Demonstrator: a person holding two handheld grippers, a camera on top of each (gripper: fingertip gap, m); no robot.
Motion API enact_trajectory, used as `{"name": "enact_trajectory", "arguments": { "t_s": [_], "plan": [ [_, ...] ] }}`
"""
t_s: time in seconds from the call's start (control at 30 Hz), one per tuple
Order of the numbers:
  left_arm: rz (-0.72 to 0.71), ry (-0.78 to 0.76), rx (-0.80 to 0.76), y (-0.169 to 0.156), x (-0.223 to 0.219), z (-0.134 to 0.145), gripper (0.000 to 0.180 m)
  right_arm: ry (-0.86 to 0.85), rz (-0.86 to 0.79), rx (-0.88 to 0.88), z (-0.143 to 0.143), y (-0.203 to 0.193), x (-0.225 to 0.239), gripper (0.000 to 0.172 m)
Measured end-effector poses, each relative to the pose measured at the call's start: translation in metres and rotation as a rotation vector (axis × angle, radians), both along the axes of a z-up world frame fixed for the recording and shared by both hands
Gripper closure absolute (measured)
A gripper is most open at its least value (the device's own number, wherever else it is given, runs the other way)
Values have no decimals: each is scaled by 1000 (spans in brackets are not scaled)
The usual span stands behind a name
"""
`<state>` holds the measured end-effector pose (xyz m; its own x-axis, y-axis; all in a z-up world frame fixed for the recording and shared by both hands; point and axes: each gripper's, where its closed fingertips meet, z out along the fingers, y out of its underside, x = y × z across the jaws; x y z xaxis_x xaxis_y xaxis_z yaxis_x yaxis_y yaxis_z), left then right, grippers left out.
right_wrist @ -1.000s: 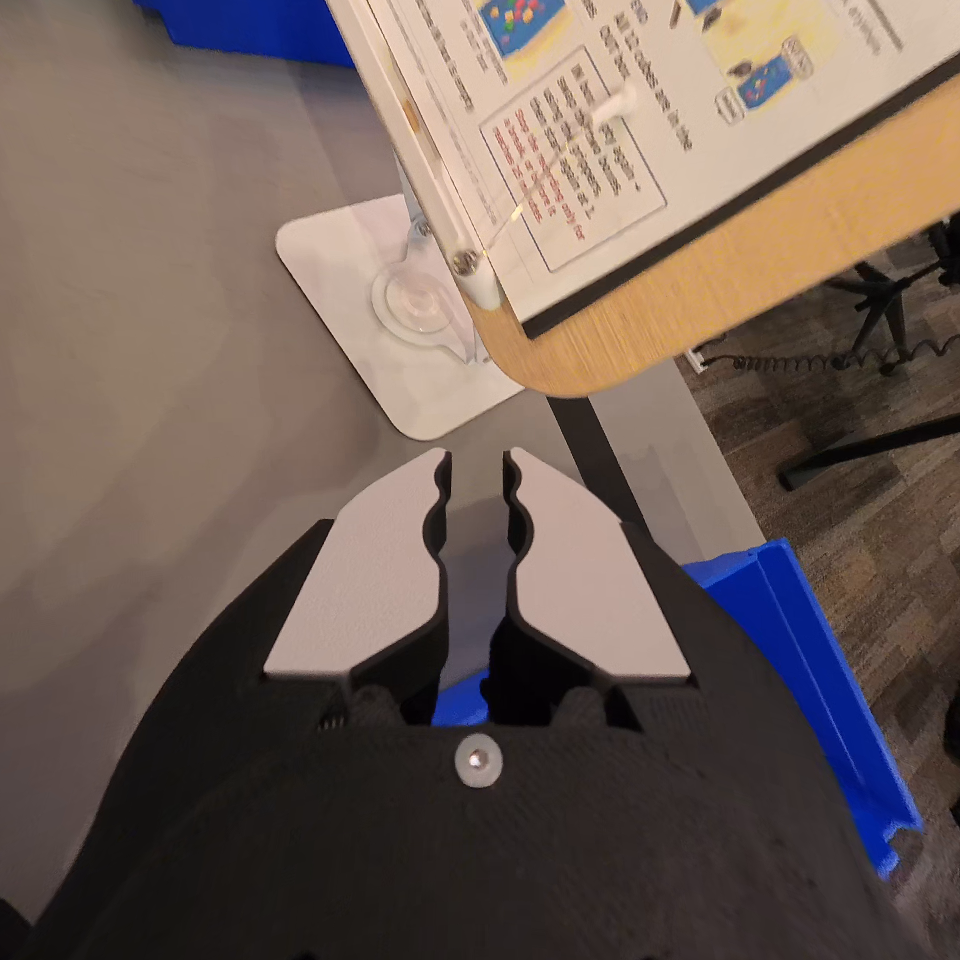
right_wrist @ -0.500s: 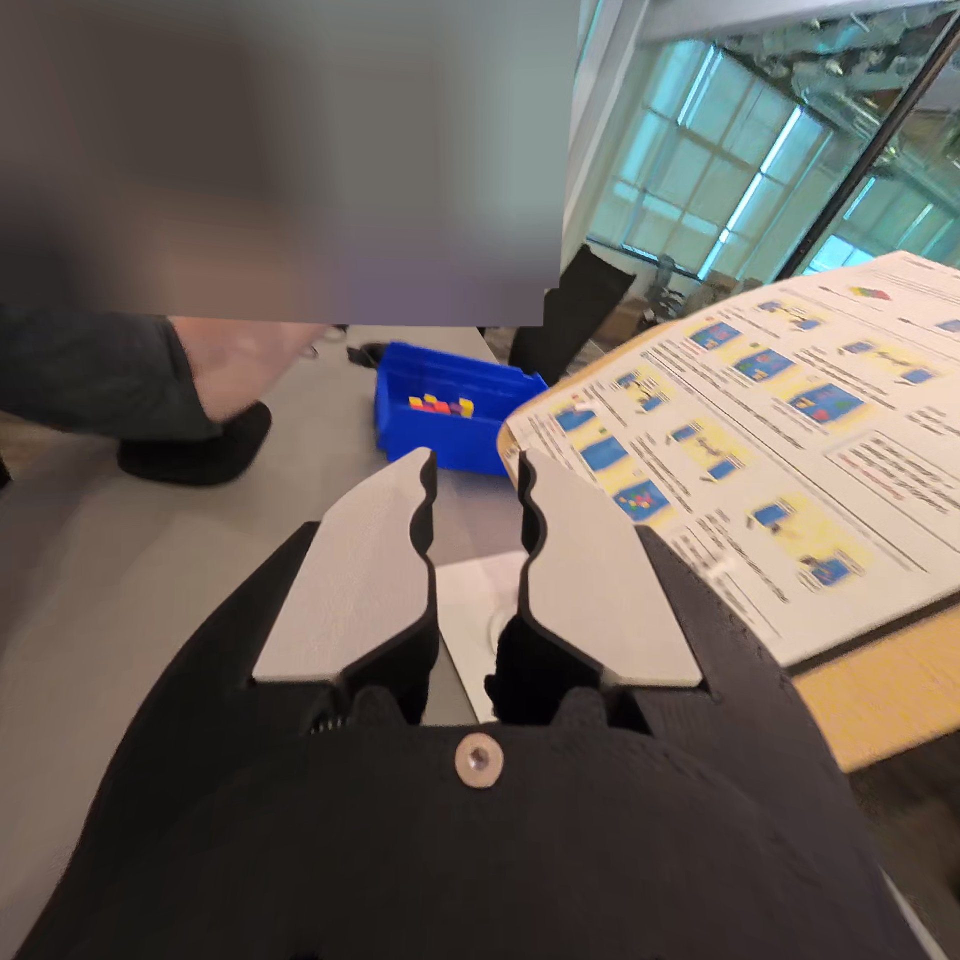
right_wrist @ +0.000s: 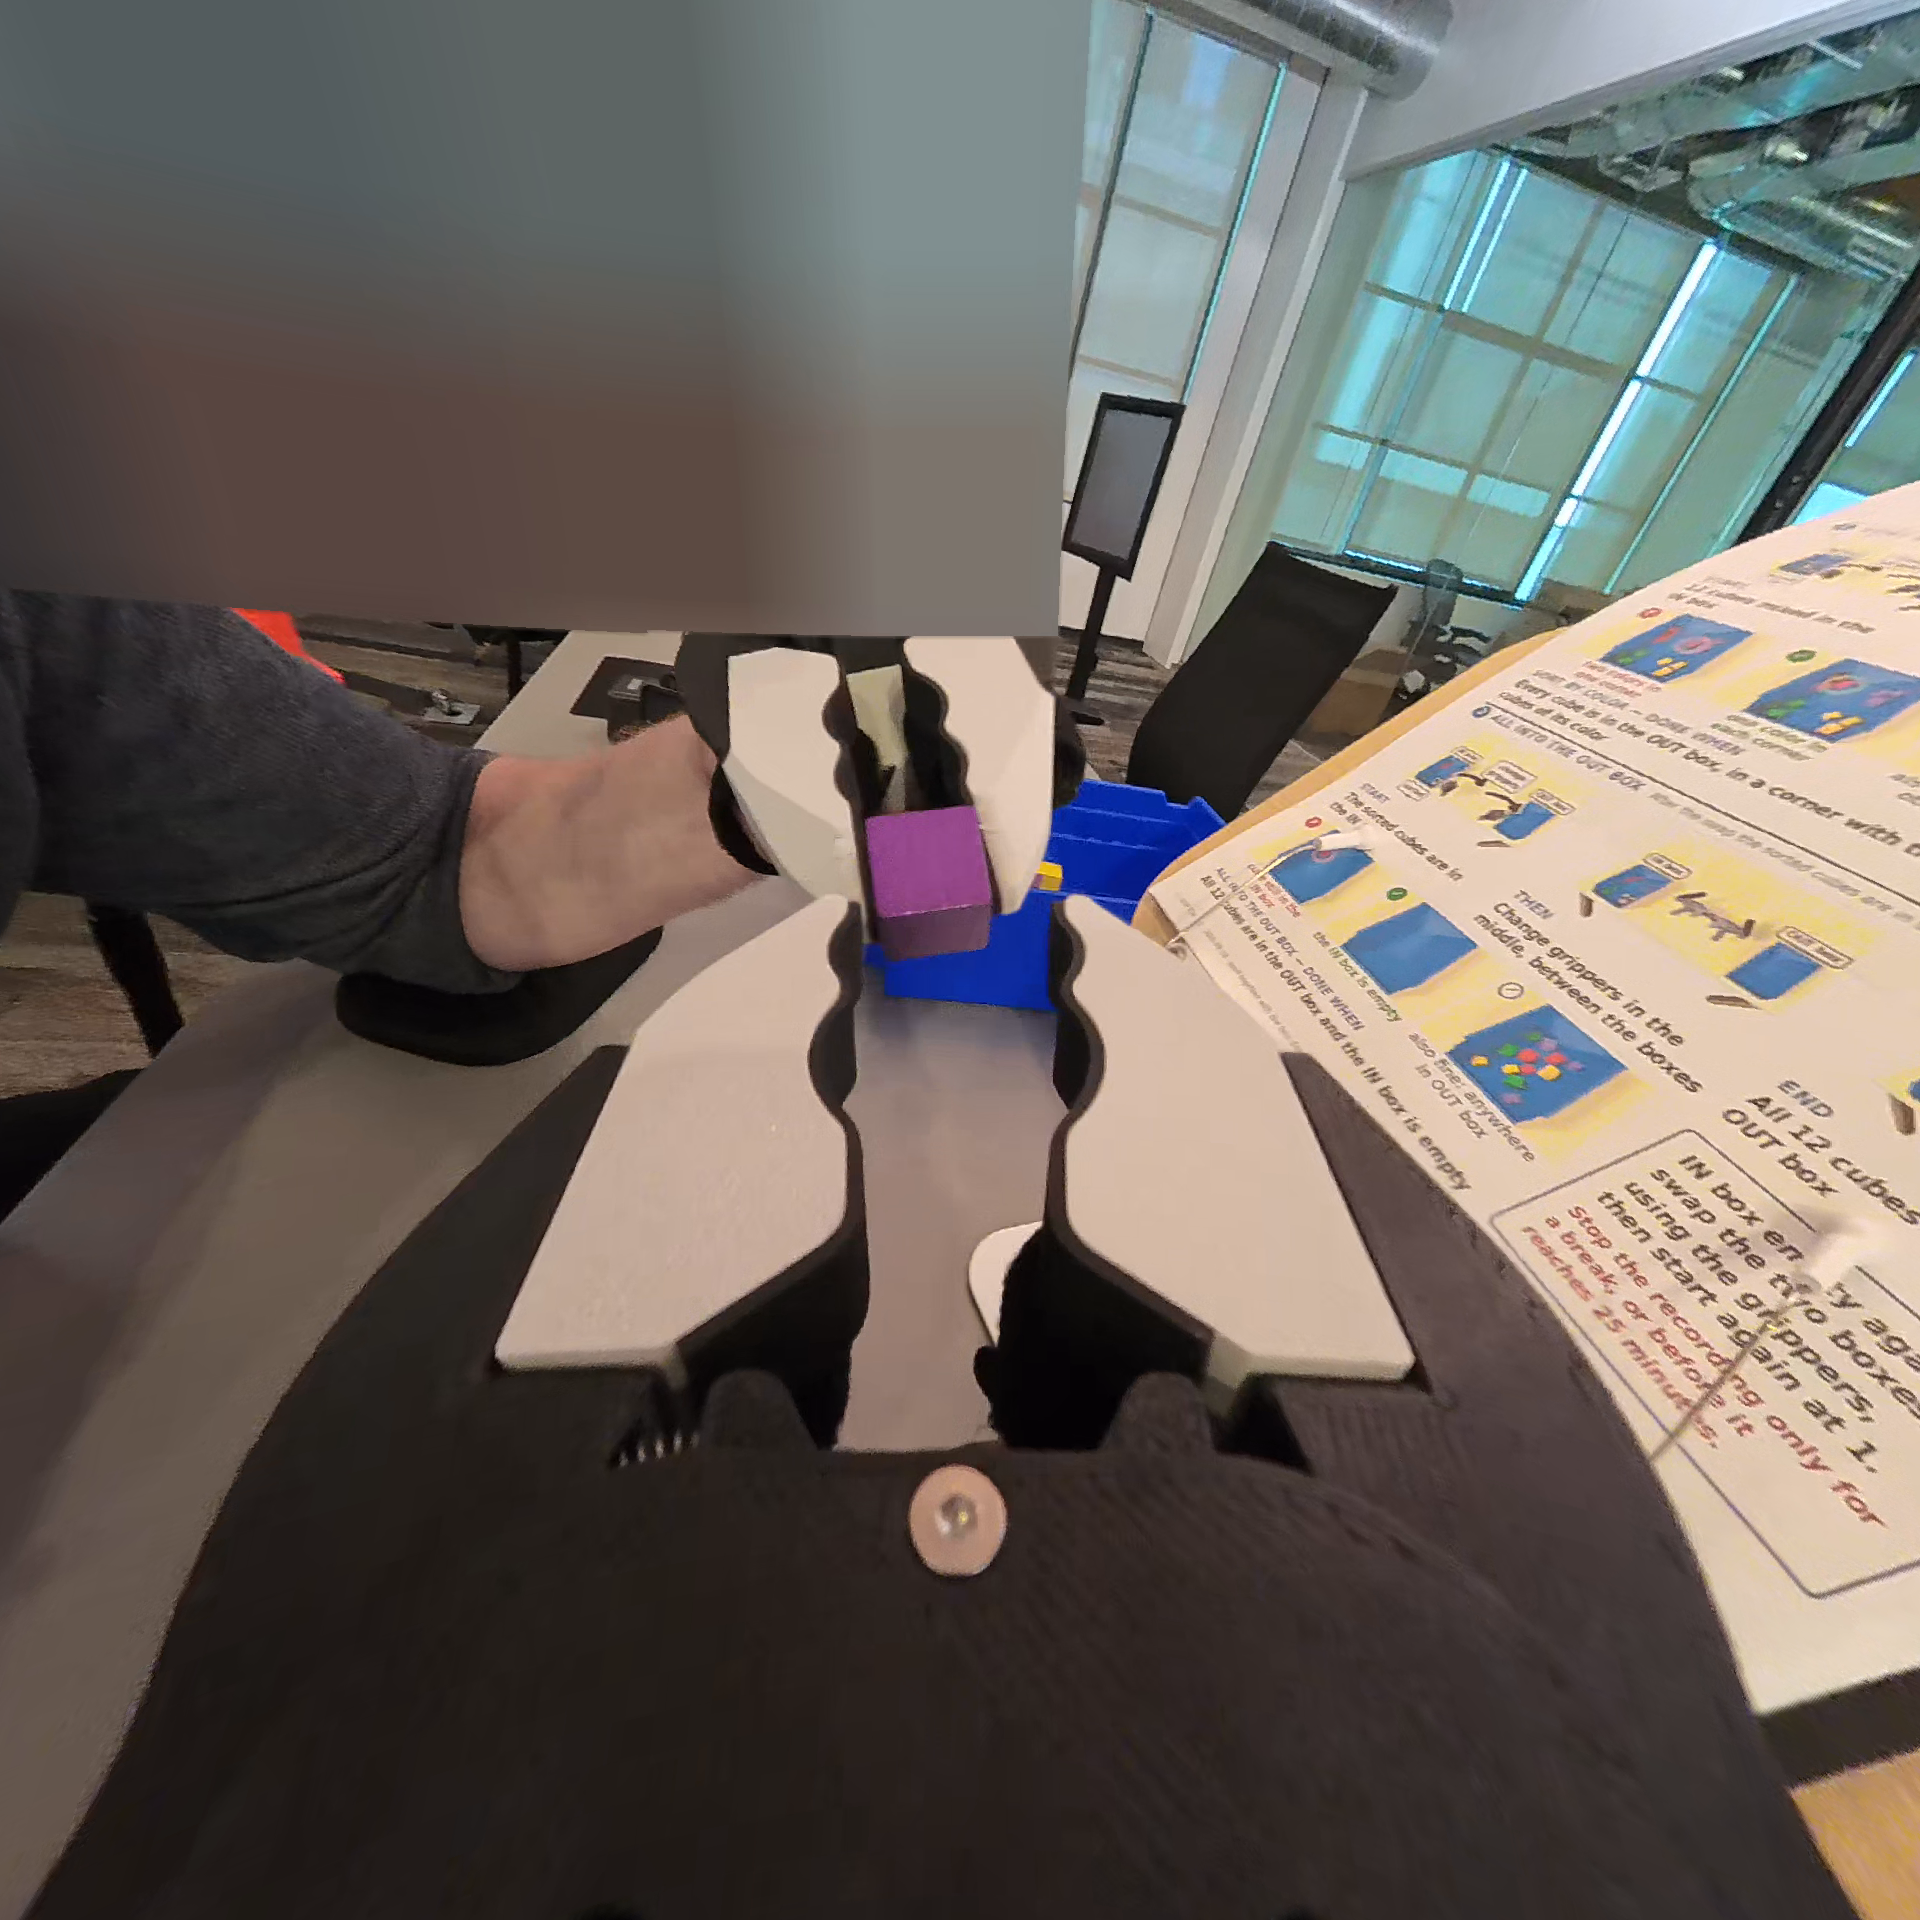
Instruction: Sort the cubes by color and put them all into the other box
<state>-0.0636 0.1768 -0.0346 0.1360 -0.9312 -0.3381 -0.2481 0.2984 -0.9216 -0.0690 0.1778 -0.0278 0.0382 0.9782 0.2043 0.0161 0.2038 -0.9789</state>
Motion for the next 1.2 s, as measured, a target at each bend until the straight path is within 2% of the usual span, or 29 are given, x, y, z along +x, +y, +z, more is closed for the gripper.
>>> {"name": "enact_trajectory", "arguments": {
  "t_s": [0.03,0.13,0.5,0.67,1.07,1.2],
  "plan": [
    [-6,-11,-8,0,1,0,159,-4,20,-4,-1,-2,-1,139],
    [-20,-30,-40,1,2,-1,158,3,40,-15,-2,-3,0,146],
    [-80,-72,-77,-1,1,-2,158,59,99,-112,-2,-5,-2,150],
    [-89,-80,-99,0,0,-3,158,65,76,-91,-2,-3,-3,151],
    [-14,-134,-65,9,-6,9,151,91,40,-73,7,3,6,151],
    [25,-170,-28,14,-20,23,174,111,-51,1,31,18,32,151]
  ]
}}
